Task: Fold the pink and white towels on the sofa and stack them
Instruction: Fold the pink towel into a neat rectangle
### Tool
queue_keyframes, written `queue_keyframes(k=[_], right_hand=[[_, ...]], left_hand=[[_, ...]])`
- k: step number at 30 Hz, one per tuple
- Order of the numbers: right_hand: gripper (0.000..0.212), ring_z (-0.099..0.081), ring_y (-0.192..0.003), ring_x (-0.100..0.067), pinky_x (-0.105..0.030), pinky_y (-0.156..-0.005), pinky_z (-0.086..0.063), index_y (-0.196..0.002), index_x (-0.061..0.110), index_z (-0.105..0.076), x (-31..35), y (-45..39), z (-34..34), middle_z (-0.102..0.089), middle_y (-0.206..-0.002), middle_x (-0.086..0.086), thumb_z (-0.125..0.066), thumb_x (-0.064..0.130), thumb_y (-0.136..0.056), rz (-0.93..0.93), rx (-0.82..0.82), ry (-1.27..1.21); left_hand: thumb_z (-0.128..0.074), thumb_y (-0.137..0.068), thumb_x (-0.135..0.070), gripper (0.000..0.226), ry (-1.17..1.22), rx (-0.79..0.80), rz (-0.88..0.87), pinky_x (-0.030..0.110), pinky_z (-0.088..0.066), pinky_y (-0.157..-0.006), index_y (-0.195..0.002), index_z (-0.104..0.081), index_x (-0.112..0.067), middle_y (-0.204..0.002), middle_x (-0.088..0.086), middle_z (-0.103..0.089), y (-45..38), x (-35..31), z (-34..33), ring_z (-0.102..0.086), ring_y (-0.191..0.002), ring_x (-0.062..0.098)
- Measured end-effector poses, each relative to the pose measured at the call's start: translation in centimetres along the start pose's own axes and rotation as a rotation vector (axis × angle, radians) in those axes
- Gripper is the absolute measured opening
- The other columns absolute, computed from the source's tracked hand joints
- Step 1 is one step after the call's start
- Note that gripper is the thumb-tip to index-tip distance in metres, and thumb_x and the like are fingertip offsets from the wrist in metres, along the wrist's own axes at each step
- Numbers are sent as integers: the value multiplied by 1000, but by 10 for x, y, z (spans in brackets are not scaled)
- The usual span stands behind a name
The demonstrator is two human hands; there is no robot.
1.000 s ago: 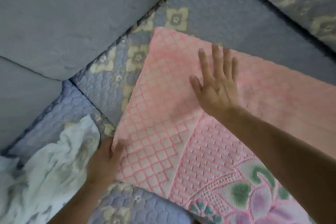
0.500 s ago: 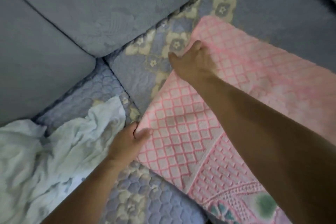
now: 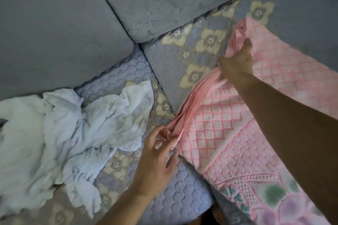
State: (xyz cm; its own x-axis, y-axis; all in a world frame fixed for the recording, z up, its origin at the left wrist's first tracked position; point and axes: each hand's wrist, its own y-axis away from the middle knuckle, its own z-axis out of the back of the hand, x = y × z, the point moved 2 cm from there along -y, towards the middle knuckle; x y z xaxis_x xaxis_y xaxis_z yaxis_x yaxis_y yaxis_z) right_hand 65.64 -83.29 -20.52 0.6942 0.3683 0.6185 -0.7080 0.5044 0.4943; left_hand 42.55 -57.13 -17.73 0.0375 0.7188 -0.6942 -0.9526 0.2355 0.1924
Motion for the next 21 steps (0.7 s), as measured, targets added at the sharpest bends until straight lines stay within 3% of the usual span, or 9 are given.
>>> queue_keyframes(k=[2, 5, 10, 15, 16, 18, 19, 21], right_hand=[[97, -52, -126, -41, -52, -92, -56, -155, 37, -6, 1, 2, 3, -38, -151, -12, -62, 33, -75, -13, 26, -8], [99, -54, -123, -40, -53, -88, -57, -153, 40, -9, 4, 0, 0, -40, -150, -9, -63, 34, -71, -7, 21, 20], [91, -56, -121, -37, -49, -82, -61, -154, 40, -9, -2, -5, -7, -34, -153, -7, -66, 24, -85, -8, 15, 44], [91, -62, -113, -36, -50, -77, -62, -150, 46, -10, -1, -9, -5, -37, -150, -7, -69, 26, -84, -14, 52, 46], [92, -63, -111, -37, -50, -75, -62, -150, 46, -10, 0, -8, -5, -38, -149, -7, -70, 25, -83, -17, 57, 47], [94, -63, -108, -38, -52, -74, -62, -149, 46, -10, 1, -9, -6, -38, -148, -7, -70, 28, -79, -16, 68, 33], [94, -63, -108, -38, -52, -75, -61, -149, 46, -10, 1, -10, -6, -38, -148, -8, -69, 31, -78, -13, 71, 32], [93, -62, -109, -39, -53, -81, -59, -150, 45, -9, 1, -14, -6, -39, -148, -9, -61, 50, -74, -27, 72, 34]], left_hand=[[-75, -84, -15, 61, -105, 0, -39, 30, -41, -111, -141, -55, -29, -149, 8, -35, 5, 2, 3, -43, -135, 22], [-72, -86, -16, 67, -234, 61, -141, 38, -41, -109, -148, -48, -23, -145, 9, -41, 12, 7, 0, -42, -131, 26], [-67, -90, -24, 53, -310, 107, -118, 38, -42, -108, -142, -54, -21, -138, 4, -46, 12, 14, -3, -43, -128, 23], [-69, -87, -32, 50, -188, 40, -5, 32, -38, -98, -134, -53, -21, -109, -11, -58, -21, 9, 13, -50, -101, 10], [-64, -88, -38, 43, -246, 62, -12, 33, -37, -98, -128, -55, -26, -105, -14, -59, -33, 11, 16, -52, -98, 9], [-53, -85, -53, 27, -393, 143, -12, 38, -43, -90, -97, -60, -29, -85, -14, -56, -58, 18, 21, -60, -86, 14], [-51, -82, -58, 31, -427, 194, -1, 39, -46, -82, -82, -58, -27, -75, -11, -52, -67, 23, 22, -61, -78, 17], [-53, -80, -64, 42, -486, 320, -1, 36, -46, -72, -73, -57, -23, -74, -5, -55, -79, 28, 23, -62, -73, 21]])
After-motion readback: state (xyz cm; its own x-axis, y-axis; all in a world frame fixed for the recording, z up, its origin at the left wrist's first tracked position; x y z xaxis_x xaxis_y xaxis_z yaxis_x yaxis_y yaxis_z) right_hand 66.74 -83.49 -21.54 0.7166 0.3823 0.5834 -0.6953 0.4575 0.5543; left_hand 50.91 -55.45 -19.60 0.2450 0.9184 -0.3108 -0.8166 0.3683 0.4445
